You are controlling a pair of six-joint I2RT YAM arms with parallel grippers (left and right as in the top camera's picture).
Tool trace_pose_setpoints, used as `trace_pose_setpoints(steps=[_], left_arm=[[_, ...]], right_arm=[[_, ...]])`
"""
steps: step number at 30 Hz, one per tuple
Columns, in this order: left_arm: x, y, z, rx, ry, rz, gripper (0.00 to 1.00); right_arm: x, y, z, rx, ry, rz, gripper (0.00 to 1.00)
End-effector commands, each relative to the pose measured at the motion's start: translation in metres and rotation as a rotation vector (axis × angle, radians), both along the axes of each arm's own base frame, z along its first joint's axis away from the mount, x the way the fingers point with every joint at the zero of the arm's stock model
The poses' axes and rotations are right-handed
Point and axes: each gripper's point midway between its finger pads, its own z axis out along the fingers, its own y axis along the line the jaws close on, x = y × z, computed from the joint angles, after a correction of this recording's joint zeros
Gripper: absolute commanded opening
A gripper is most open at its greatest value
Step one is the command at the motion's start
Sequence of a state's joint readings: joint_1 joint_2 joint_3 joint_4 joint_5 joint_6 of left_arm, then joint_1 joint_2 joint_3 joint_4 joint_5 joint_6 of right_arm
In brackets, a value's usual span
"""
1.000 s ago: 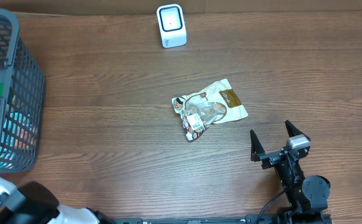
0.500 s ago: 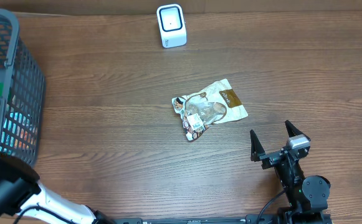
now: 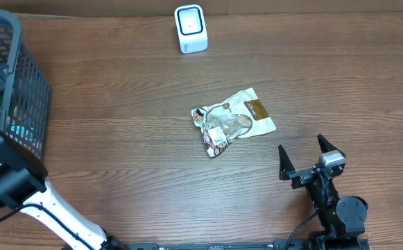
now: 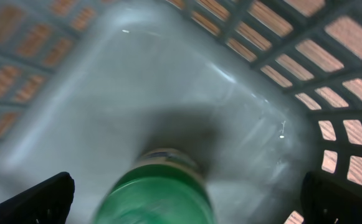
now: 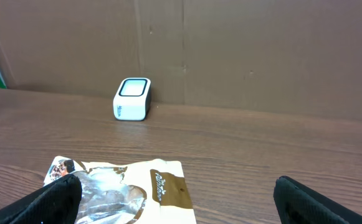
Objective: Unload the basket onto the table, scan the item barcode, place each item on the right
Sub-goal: 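Reach the left gripper into the basket and grasp the green-lidded jar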
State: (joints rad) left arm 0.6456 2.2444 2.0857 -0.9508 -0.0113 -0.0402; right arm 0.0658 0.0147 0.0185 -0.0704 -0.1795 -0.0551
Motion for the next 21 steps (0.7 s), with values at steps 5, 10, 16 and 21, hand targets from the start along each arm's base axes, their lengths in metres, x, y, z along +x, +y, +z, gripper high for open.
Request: trace_pose_setpoints(steps=[5,10,16,21], left_arm=[[-0.011,0.002,-0.023,0.083,0.153,0.023,1.00],[-0.025,0.007,-0.025,0.078,0.186,0.110,1.00],[-0.023,-0.004,-0.030,0.018,0.174,0.090,0.98],[-0.015,-0.014,-0.031,-0.039,0.136,0.061,0.86]], right_arm=[[0.000,0.000,-0.001,0.005,-0.005,0.000,1.00],[0.000,0.000,-0.001,0.005,-0.005,0.000,1.00],[0.000,0.000,-0.001,0.005,-0.005,0.000,1.00],[0.000,0.000,-0.001,0.005,-0.005,0.000,1.00]])
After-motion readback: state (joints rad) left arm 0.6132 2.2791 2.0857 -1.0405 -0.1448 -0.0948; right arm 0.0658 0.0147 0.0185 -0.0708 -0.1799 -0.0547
